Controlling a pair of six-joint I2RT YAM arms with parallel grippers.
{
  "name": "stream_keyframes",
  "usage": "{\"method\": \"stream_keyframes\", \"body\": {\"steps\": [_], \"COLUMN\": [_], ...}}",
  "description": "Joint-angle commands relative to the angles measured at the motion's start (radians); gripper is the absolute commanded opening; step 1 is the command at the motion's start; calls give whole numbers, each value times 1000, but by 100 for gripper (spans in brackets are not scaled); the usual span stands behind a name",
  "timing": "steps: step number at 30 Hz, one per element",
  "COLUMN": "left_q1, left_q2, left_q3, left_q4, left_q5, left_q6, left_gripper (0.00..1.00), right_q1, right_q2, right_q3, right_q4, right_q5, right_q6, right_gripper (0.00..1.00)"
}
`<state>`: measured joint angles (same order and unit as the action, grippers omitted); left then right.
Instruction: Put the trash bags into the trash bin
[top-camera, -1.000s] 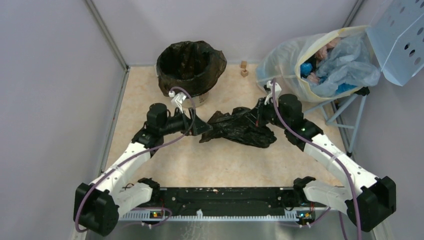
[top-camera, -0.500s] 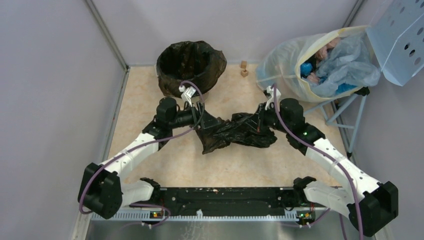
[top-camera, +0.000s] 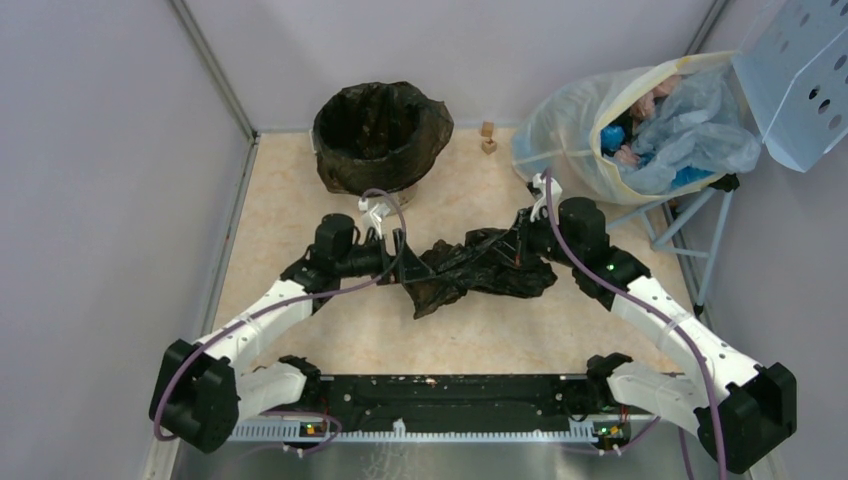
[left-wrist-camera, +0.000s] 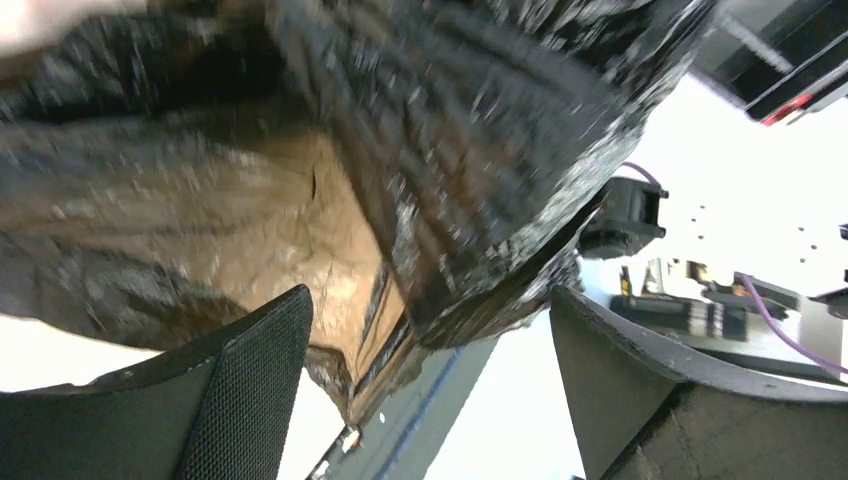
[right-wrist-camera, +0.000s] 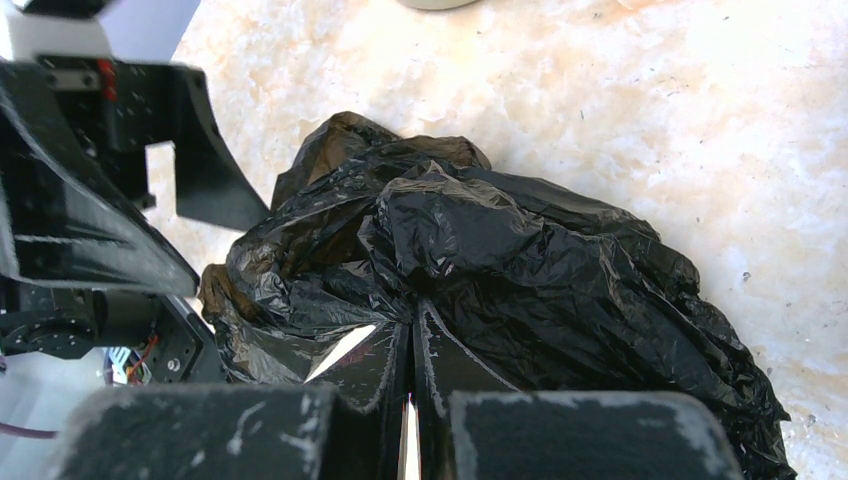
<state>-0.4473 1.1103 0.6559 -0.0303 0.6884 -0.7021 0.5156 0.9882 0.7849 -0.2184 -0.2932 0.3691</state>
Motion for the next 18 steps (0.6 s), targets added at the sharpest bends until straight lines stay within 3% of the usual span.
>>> {"method": "stream_keyframes", "body": {"steps": [1, 4, 6, 10, 12, 15, 18], "left_q1": [-25, -57, -66, -61, -54, -49, -49], "left_q2": [-9, 22, 49, 26, -11, -51, -51], "left_q3": [-77, -72, -62, -16, 26, 114, 190], "left_q4": [174, 238, 306, 344, 260, 107, 38], "left_q5": [90, 91, 129, 128, 80, 10, 14], "left_q6": [-113, -152, -188, -177, -122, -29, 16], "left_gripper": [92, 87, 75, 20, 0, 0, 0], "right_q1": [-4, -3, -3, -3, -4, -3, 11], "right_q2": [-3, -5, -6, -23, -42, -79, -106], "right_q3": [16, 15, 12, -1, -8, 1, 51], "right_q4": [13, 7, -1, -40, -66, -99, -151], "right_q5": [-9, -19, -23, -23, -21, -51, -121], "right_q6": [-6, -3, -2, -11, -23, -55, -104], "right_gripper": [0, 0, 0, 6, 24, 57, 72]}}
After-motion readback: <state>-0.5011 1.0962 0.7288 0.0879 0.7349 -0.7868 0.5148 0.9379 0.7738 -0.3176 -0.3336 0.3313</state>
